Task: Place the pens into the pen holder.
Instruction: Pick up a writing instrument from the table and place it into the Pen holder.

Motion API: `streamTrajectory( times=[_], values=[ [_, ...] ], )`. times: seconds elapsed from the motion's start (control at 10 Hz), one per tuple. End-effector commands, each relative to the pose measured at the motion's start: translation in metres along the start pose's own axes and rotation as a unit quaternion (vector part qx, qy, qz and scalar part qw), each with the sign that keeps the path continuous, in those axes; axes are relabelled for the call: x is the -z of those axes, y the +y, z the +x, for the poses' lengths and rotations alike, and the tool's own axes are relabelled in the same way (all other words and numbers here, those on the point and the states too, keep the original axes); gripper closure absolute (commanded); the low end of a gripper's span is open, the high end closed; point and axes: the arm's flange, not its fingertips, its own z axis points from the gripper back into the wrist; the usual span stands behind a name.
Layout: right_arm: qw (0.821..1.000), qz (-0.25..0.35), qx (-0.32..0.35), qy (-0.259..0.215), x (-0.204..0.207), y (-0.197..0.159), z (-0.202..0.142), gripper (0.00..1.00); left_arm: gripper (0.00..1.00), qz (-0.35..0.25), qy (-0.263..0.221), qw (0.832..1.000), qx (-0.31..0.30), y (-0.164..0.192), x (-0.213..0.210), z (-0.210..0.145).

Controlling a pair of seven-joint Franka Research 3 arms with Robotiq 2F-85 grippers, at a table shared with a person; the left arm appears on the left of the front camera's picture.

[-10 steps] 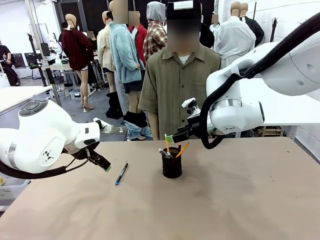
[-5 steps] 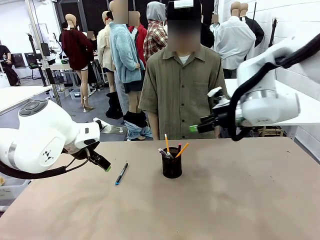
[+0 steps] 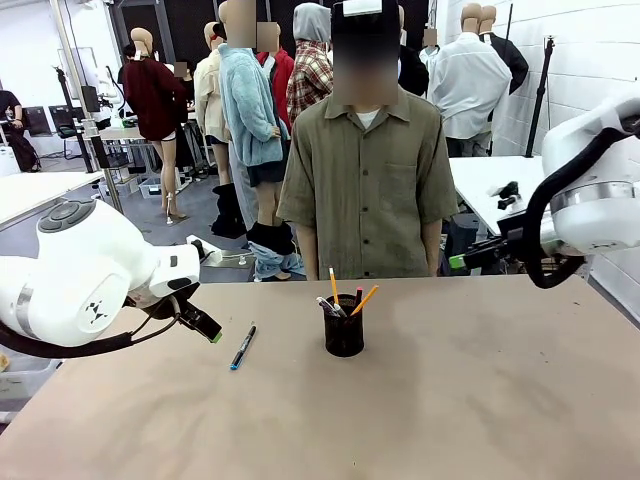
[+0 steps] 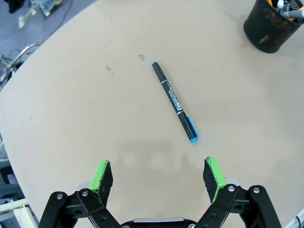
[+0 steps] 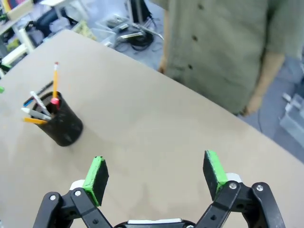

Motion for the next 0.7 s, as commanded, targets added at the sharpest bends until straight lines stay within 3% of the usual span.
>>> streamTrajectory(
  times=[0.0,0.3,0.5,0.6],
  values=[
    [0.997,-0.023,0.058,0.043,-0.023,-0.004,0.006,0.00,0.00,-0.001,-0.001,1.000,-0.003,0.002,-0.001,-0.001],
    [0.974,-0.096,0.112,0.173,-0.073,-0.019,0.029,0.00,0.00,-0.001,-0.001,1.000,-0.003,0.002,-0.001,-0.001],
    [0.964,-0.139,0.120,0.192,-0.103,-0.016,0.051,0.00,0.00,-0.001,-0.001,1.000,-0.003,0.002,-0.001,-0.001],
    [0.952,-0.164,0.114,0.231,-0.114,-0.007,0.065,0.00,0.00,-0.001,-0.001,1.000,-0.003,0.002,-0.001,-0.001]
  ],
)
